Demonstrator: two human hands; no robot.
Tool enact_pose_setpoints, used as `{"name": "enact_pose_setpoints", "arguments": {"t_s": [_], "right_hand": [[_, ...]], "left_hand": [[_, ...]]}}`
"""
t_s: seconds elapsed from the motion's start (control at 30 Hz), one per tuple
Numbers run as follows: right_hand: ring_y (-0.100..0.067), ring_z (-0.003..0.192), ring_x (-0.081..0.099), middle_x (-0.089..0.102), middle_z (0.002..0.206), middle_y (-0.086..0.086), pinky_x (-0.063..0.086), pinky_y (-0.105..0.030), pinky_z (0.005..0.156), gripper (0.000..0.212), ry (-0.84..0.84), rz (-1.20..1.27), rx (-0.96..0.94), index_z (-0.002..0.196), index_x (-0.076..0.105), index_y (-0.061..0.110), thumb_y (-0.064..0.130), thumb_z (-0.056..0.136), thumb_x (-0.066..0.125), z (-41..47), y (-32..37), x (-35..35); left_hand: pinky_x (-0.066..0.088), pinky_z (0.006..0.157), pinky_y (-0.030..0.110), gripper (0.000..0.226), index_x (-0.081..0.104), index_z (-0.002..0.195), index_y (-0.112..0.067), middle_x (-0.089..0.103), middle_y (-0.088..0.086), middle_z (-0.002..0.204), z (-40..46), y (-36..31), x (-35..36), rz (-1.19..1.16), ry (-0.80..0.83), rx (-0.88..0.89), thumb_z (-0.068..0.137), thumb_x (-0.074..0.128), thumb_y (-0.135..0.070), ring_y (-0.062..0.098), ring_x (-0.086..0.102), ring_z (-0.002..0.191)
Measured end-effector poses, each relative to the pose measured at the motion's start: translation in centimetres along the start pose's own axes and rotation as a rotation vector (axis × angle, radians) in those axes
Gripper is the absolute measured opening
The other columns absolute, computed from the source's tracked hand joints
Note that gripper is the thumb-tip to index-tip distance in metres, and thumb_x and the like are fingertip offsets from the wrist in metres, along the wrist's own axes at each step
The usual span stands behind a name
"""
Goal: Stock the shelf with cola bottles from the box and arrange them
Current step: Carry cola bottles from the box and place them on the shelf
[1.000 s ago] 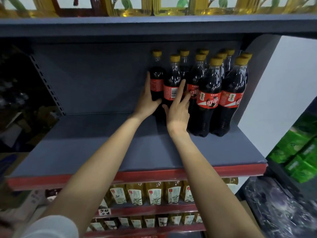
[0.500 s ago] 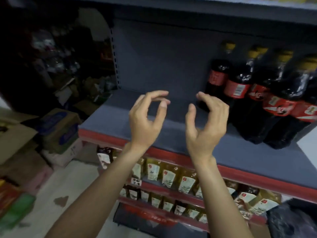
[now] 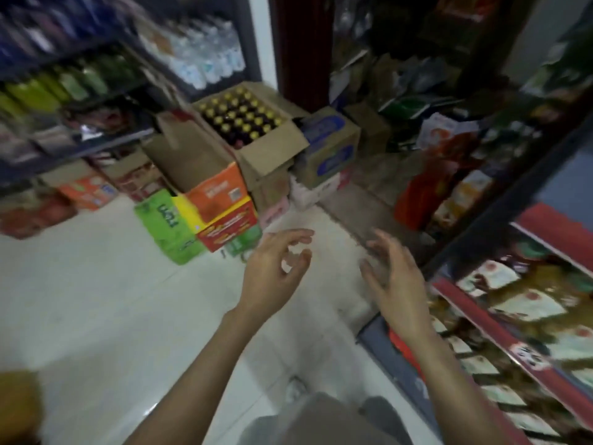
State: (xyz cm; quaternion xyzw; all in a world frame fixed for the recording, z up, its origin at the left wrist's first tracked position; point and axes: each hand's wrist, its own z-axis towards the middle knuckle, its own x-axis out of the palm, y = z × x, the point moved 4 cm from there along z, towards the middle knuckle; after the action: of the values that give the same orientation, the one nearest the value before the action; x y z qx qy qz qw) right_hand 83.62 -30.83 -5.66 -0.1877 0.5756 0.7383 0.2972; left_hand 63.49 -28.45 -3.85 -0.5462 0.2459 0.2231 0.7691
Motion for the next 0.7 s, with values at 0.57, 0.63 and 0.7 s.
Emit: {"name": "enact_pose_setpoints", "arguments": {"t_s": [0.57,0.63,0.7], "right_hand": [[-0.032,0.108,0.059,0.064,0.118,-0.014,0.047,-0.035,0.083,0.034,0.401,-0.142,0.095,0.124,0.059,0.006,0.013,0.09,0.062,29.4,-3.0,28.5],[-0.031,0.11,0.058,0.064,0.119,-0.013,0.045,-0.035,0.085,0.034,0.386,-0.13,0.102,0.125,0.058,0.007,0.013,0.091,0.061,34.4,-2.9,30.5],[-0.029,0.11,0.057,0.064,0.119,-0.011,0.044,-0.033,0.083,0.034,0.374,-0.131,0.097,0.126,0.058,0.009,0.014,0.093,0.06,38.3,-2.7,32.1]], "left_hand": [[0.041,0.079,0.026,0.039,0.057,0.128,-0.016,0.066,0.004,0.121,24.6,33.0,-6.6,0.213,0.11,-0.498,0.091,0.062,-0.022,0.025,0.061,0.11],[0.044,0.083,0.032,0.041,0.058,0.128,-0.016,0.066,0.007,0.12,29.2,35.4,-7.2,0.243,0.136,-0.504,0.089,0.06,-0.031,0.029,0.061,0.11],[0.047,0.086,0.037,0.045,0.058,0.128,-0.019,0.066,0.009,0.119,33.1,37.5,-7.8,0.257,0.146,-0.485,0.085,0.059,-0.033,0.031,0.061,0.109]]}}
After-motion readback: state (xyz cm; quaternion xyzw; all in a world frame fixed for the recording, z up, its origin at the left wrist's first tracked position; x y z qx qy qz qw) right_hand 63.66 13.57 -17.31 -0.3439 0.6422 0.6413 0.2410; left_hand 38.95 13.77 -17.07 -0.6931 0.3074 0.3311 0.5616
